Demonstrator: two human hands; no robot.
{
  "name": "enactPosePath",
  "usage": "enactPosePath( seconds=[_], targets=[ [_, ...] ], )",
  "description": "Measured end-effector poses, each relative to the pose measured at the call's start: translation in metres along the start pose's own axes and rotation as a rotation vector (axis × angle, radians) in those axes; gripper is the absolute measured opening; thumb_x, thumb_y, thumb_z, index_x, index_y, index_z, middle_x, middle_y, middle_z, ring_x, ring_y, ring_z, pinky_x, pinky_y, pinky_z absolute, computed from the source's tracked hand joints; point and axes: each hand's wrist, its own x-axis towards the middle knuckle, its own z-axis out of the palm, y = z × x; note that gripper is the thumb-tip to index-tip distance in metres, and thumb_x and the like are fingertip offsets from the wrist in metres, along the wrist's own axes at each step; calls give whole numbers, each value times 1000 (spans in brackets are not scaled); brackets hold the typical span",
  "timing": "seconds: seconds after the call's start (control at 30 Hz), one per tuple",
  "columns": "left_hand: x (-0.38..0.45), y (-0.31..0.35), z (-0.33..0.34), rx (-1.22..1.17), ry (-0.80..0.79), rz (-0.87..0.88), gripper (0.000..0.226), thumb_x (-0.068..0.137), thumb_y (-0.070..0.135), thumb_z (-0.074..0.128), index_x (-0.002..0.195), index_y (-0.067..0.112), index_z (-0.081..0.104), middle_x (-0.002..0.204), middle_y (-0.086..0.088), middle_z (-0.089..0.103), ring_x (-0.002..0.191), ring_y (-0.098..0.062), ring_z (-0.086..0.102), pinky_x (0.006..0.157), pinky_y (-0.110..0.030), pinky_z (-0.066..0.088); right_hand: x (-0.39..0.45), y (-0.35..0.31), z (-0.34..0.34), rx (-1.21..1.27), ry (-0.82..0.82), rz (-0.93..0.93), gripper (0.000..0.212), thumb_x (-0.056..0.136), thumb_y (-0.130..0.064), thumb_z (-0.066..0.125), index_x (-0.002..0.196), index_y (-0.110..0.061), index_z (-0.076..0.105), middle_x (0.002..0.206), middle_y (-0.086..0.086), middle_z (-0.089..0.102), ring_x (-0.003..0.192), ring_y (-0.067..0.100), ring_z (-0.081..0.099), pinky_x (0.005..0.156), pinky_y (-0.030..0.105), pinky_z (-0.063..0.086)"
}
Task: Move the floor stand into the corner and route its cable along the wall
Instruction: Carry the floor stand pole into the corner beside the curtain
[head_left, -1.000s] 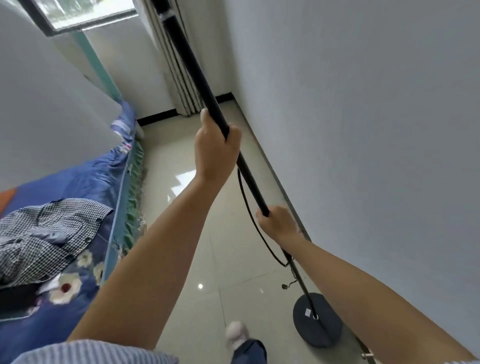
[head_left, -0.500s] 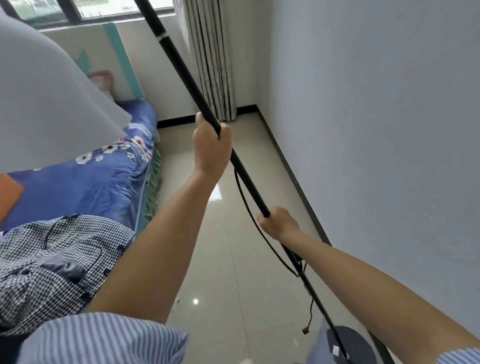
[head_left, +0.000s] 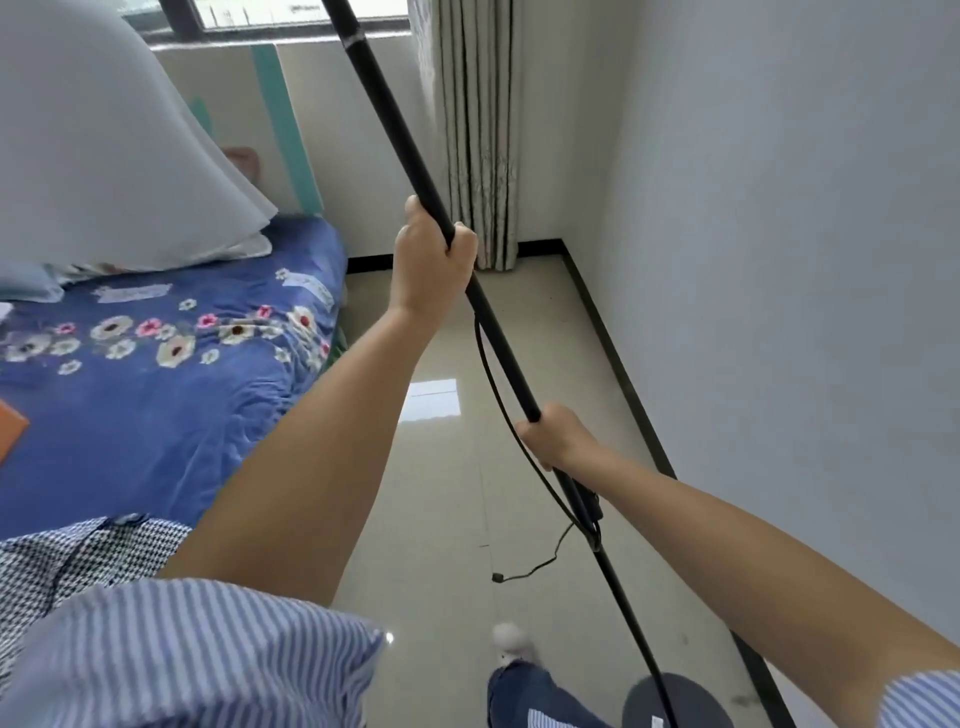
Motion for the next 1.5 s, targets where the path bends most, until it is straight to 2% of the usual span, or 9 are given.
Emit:
enactPosePath(
  seconds=[0.17,0.43,0.53,0.73,0.87,0.97,1.33,1.4,1.5],
  targets=[
    [98,-52,18,-2,8,-61,14,88,-4,42,88,7,33,55,7,38,44,-6,47,31,1,38,106,-53,-8,-47,-17,-35,15,82,-18,42,75,-8,52,54,0,44,47,19,42,61,36,42],
    [258,-139,49,-2,29,-111,14,88,-2,41,87,8,31,57,6,36,45,-7,41,40,-19,40,278,-139,-18,-62,8,-71,32,81,-15,42,50,-16,34,47,1,38,41,21,37,55,33,37],
    [325,-174,67,-25,19,-118,14,88,-3,41,87,8,31,57,6,35,46,-6,40,35,-10,40,349,-173,-26,-17,44,-71,35,82,-10,45,49,-15,34,49,1,36,42,17,33,43,26,30],
    [466,-244,114,-90,-44,-97,20,87,-4,40,80,14,32,56,6,32,45,-6,35,31,-2,34,488,-239,-54,-42,78,-38,37,80,-15,46,48,-21,30,50,0,36,44,18,33,47,29,29],
    [549,-277,159,-106,-89,-73,15,88,-2,40,103,-2,40,56,7,33,45,-5,37,41,-17,38,573,-271,-82,-42,136,3,37,77,-14,45,45,-19,28,48,1,35,42,18,30,45,27,25],
    [608,-301,194,-85,-108,-51,28,88,-1,40,115,-9,37,57,9,34,44,-2,37,35,-6,34,639,-290,-103,-40,168,16,37,76,-14,46,44,-18,29,48,2,37,41,19,31,44,26,26],
    [811,-375,327,-86,-161,-52,15,89,-3,38,86,8,28,54,5,30,43,-7,31,37,-18,30,878,-346,-190,57,116,-41,38,82,-13,47,47,-14,32,45,8,37,41,24,37,60,36,36],
    [845,-389,348,-80,-173,-44,7,89,-3,38,93,1,35,51,6,30,41,-7,31,38,-21,28,914,-356,-205,57,112,-48,39,82,-12,45,46,-14,30,43,7,35,40,23,35,60,36,34],
    [896,-412,380,-71,-173,-32,32,90,0,40,118,-14,34,55,6,32,45,-7,33,40,-20,29,971,-369,-226,72,101,-47,40,82,-11,43,45,-15,27,42,5,31,38,22,31,57,36,32]
  ],
)
